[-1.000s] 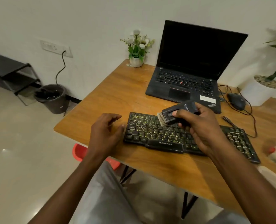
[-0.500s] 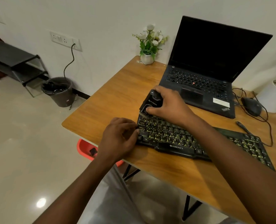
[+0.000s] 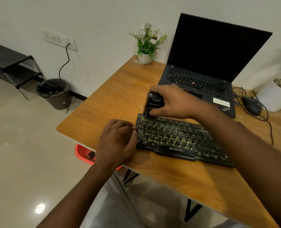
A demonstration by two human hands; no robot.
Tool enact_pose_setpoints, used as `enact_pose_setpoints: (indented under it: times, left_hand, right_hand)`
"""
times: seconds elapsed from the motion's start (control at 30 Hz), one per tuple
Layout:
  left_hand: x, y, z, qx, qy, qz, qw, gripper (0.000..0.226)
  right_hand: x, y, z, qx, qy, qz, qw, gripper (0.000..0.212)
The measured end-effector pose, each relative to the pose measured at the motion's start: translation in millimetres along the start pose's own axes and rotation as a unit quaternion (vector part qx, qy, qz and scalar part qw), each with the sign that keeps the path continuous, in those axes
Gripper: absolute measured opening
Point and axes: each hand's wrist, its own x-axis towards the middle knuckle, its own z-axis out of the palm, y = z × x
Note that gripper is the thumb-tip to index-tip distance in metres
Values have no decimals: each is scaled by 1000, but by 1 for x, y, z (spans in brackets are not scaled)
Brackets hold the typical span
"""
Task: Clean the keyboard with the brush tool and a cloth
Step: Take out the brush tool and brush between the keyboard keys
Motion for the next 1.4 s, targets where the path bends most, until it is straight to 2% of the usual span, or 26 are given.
enact_pose_setpoints:
  times: [0.1, 0.23, 0.3, 0.5, 0.63, 0.77, 0.93, 1.2, 1.4]
  left_hand:
    - [0, 0, 0, 2, -6, 3, 1000, 26]
    - [0, 0, -1, -2, -8, 2, 1000, 26]
    - [0, 0, -1, -1, -8, 1, 1000, 27]
    - [0, -1, 1, 0, -9, 0, 1000, 28]
    - [-1, -1, 1, -1, -5, -3, 1000, 27]
    - [-1, 0, 1, -1, -4, -4, 1000, 28]
    - [-1, 1, 1, -4, 1, -1, 1000, 27]
    - [0, 2, 0, 0, 2, 5, 1000, 24]
    - [-1, 2, 0, 4, -4, 0, 1000, 26]
  right_hand:
    - [9, -7, 15, 8, 1, -6, 1000, 37]
    - [15, -4, 16, -36, -48, -16, 998, 40]
    - [12, 0, 14, -17, -37, -14, 999, 39]
    - [-3, 22, 6, 131, 22, 39, 990, 43]
    - [-12, 28, -1, 314, 31, 84, 945, 38]
    - [-18, 27, -6, 393, 57, 122, 909, 41]
    - [-22, 25, -6, 363, 96, 115, 920, 45]
    - [-20, 22, -1, 338, 89, 114, 930, 49]
    - [-11, 15, -3, 227, 86, 106, 964, 40]
